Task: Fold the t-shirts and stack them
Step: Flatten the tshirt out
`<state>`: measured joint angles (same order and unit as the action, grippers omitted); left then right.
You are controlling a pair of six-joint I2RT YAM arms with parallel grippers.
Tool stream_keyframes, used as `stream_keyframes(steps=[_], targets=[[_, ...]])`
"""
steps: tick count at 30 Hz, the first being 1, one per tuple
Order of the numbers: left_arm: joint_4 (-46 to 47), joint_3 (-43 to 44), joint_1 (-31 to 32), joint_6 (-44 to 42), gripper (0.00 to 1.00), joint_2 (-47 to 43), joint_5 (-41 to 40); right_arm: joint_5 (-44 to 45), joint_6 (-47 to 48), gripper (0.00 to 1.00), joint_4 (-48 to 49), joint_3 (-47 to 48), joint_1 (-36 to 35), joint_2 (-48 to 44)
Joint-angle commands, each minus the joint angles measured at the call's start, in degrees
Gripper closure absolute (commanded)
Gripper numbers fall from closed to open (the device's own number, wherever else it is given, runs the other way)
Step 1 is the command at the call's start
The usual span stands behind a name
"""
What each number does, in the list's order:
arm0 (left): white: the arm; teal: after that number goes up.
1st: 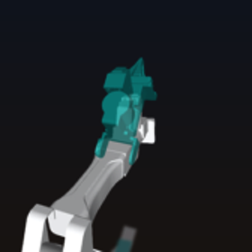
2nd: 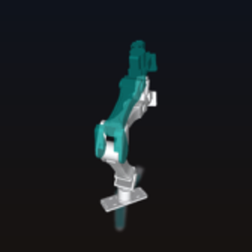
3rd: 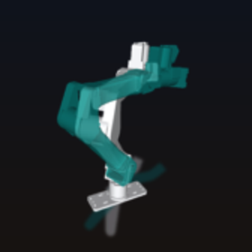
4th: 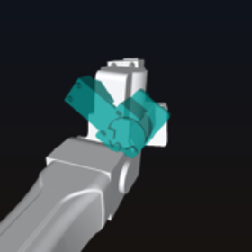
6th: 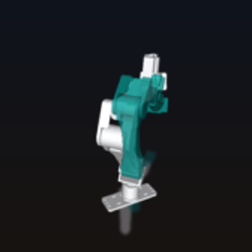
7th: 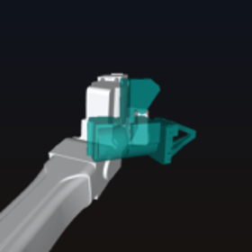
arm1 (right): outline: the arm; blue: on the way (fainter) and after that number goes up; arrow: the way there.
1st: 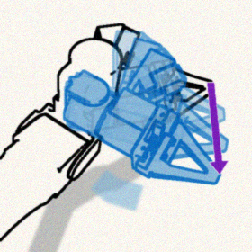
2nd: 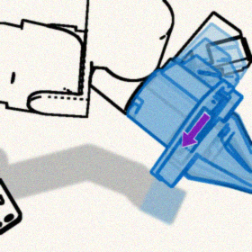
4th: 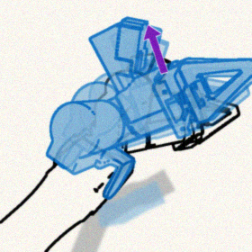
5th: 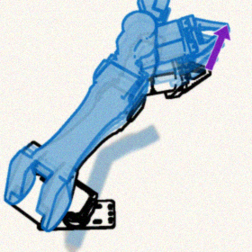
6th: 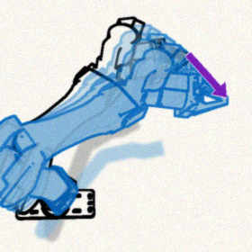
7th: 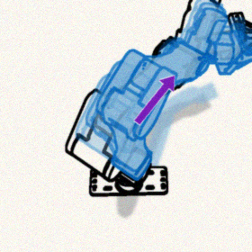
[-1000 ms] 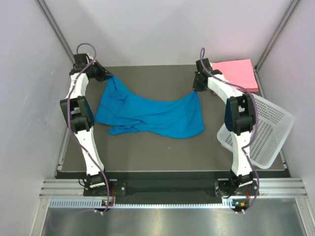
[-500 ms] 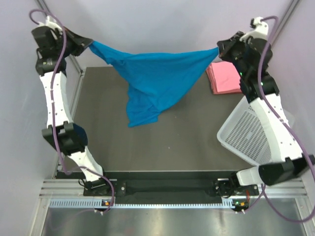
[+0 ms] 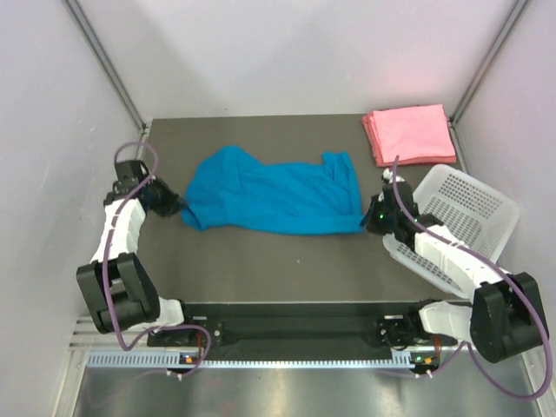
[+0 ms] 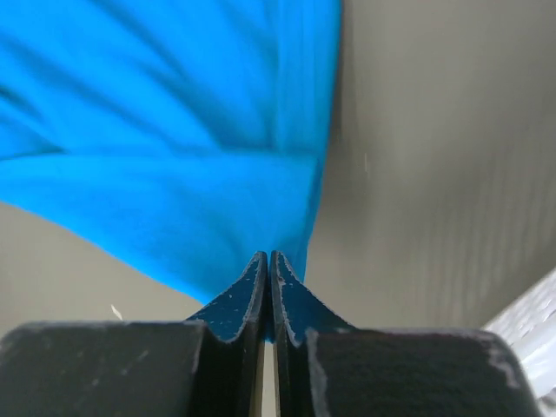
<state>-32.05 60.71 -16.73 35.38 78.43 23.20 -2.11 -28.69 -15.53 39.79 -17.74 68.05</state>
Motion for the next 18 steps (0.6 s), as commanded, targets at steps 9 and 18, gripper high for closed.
stream_keyframes(steps=[9,18], targets=[[-3.5,-0.6,-0.4,1.6,0.84,1.6,-18.2,9.5,-5.1,0.87,-8.5,2.2,-6.5,1.1],[-5.0,5.3,-0.1,-0.2,0.72,0.0,-23.7,14.7,-19.7,0.58,-14.2,3.7,-12.8,3.2]])
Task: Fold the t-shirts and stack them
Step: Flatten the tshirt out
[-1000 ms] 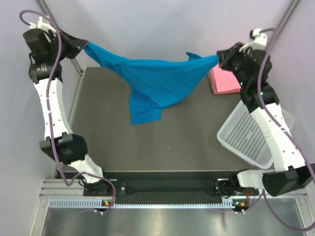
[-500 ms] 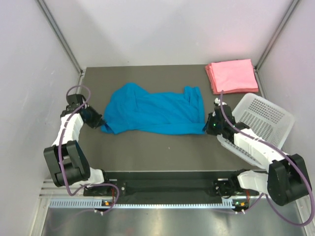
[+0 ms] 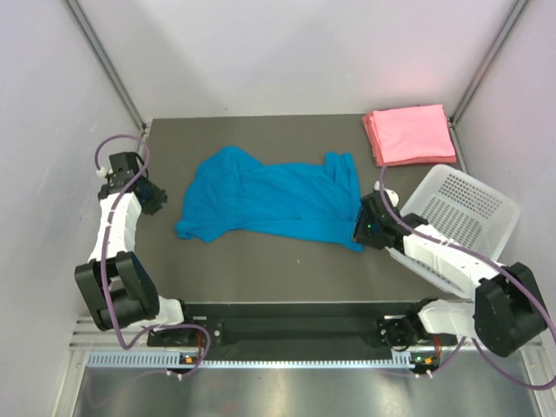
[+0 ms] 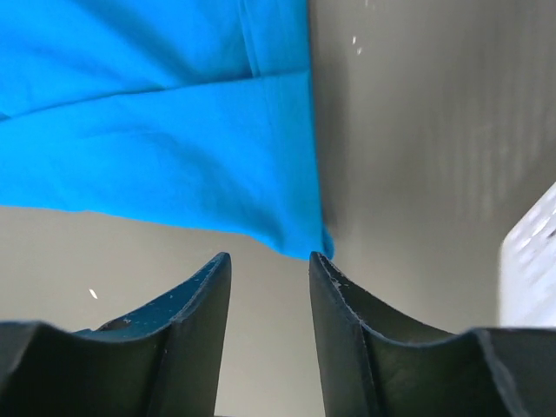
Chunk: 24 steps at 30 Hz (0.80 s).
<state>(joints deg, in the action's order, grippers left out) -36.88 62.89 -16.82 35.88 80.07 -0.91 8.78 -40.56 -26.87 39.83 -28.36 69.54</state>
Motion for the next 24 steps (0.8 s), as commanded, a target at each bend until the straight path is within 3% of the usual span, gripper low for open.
stream_keyframes(steps=[1,2,5,12,14,17,24], targets=[[0.4,2.6,0.4,-1.3,0.72,-1.4,4.5,4.0,-9.9,0.58,-3.2,5.3,-2.3,2.6],[2.5,1.7,0.9,-1.9,0.72,-1.5,11.3,4.5,-9.9,0.58,-3.2,6.2,-2.5,3.5],[5.5,-3.3,3.5,1.0,0.72,-2.3,16.4,9.1,-9.2,0.60,-4.7,11.0,-2.4,8.0],[4.8,-7.4,5.9,5.3,0.70,-3.6,11.6,13.2,-24.3,0.59,-18.4,22.6,-1.6,18.6],[4.8,-7.7,5.9,6.6,0.64,-4.2,11.8,15.2,-30.4,0.59,-25.8,27.9,-1.3,21.4],[6.7,-9.6,5.9,8.3,0.63,-5.2,14.7,12.3,-33.9,0.61,-31.4,33.6,0.3,27.6],[7.4,-10.5,5.9,7.6,0.64,-4.7,15.4,9.2,-39.9,0.61,-29.7,33.6,1.4,32.8]])
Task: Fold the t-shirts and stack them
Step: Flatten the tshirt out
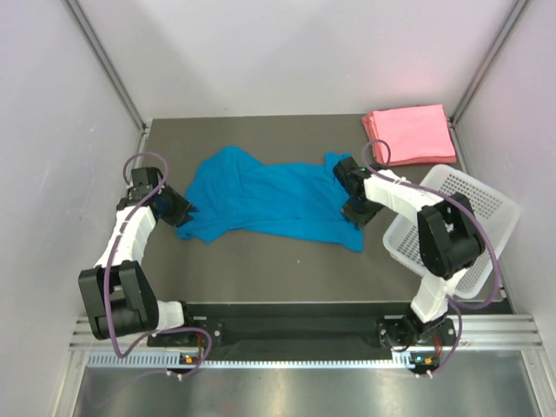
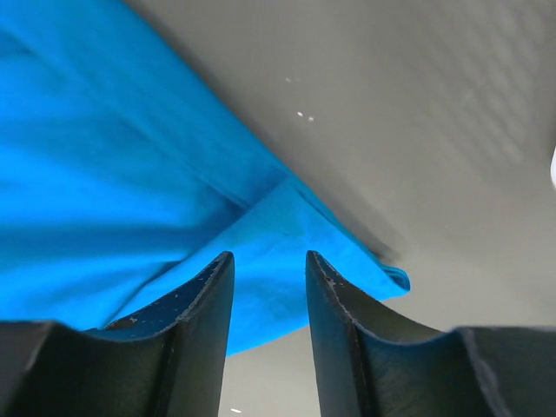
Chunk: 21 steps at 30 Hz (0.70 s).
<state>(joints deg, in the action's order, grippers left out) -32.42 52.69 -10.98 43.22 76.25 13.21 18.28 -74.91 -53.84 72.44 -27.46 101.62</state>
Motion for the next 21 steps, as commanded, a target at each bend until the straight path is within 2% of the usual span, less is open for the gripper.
stream_keyframes(steps=[1,10,14,17,20,21], targets=[[3.1,-0.4,0.2,0.3,0.64,-0.8,1.6,0.0,-6.4,0.60,-2.9,1.1,0.7,1.2],[4.5,-1.9,0.2,-0.2,0.64,-1.2,1.3,1.3,-8.8,0.59,-2.7,1.1,1.3,4.0],[4.7,-3.4,0.7,0.9,0.65,-2.2,-0.5,1.9,-9.5,0.62,-1.0,-0.4,1.4,4.2],[4.4,-4.0,1.2,2.7,0.65,-2.2,-0.7,2.7,-9.2,0.73,0.7,-1.5,1.4,4.3],[3.9,-3.8,2.7,2.8,0.66,-1.3,0.7,2.5,-8.5,0.96,2.1,-2.7,1.7,4.1],[3.3,-3.6,3.2,2.6,0.65,-0.8,0.4,2.5,-8.0,1.00,2.3,-2.8,1.7,3.9]])
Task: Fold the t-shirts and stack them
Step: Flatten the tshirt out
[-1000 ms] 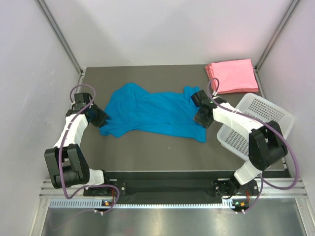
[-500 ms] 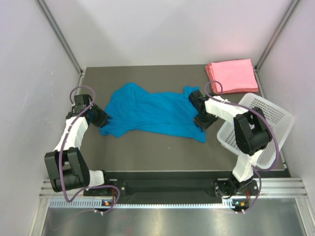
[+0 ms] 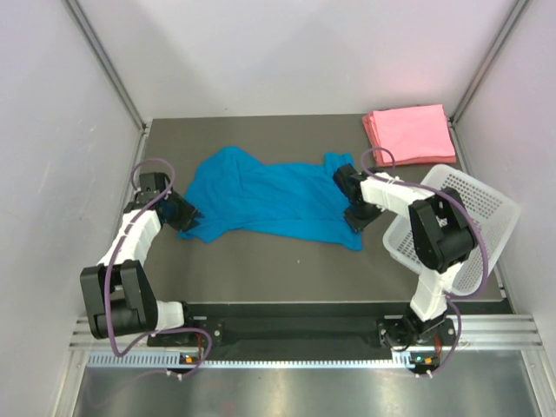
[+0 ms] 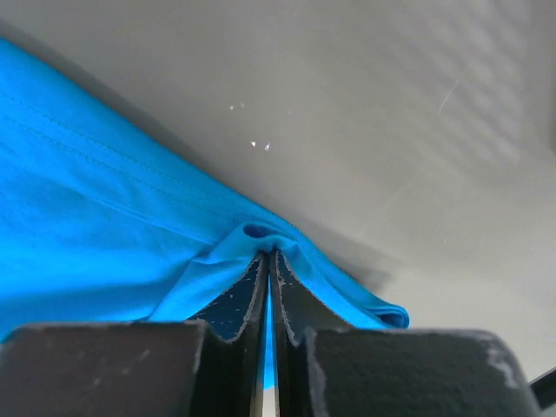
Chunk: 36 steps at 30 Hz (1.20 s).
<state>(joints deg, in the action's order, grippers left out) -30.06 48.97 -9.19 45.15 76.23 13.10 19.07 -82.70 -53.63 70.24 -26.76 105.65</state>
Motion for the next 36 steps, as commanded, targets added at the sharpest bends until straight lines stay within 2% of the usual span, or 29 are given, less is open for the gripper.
stream_keyframes(steps=[1,11,22,33,36], targets=[[-0.1,0.4,2.1,-0.1,0.65,-0.7,-1.0,2.1,0.3,1.00,2.1,-0.6,1.0,-0.8],[-2.0,-1.5,3.7,-3.0,0.65,-3.3,-7.4,7.0,6.6,1.00,1.9,-1.8,-1.7,-11.6],[0.2,-5.2,11.0,0.9,0.64,-0.7,-9.8,6.5,11.2,1.00,6.1,-4.8,-3.2,-13.4],[2.6,-9.0,11.2,4.4,0.61,0.7,-12.6,5.6,13.1,1.00,8.9,-6.6,-4.2,-15.0],[4.4,-9.9,11.2,5.1,0.60,1.7,-15.6,5.7,13.3,1.00,9.1,-6.8,-4.2,-15.1]])
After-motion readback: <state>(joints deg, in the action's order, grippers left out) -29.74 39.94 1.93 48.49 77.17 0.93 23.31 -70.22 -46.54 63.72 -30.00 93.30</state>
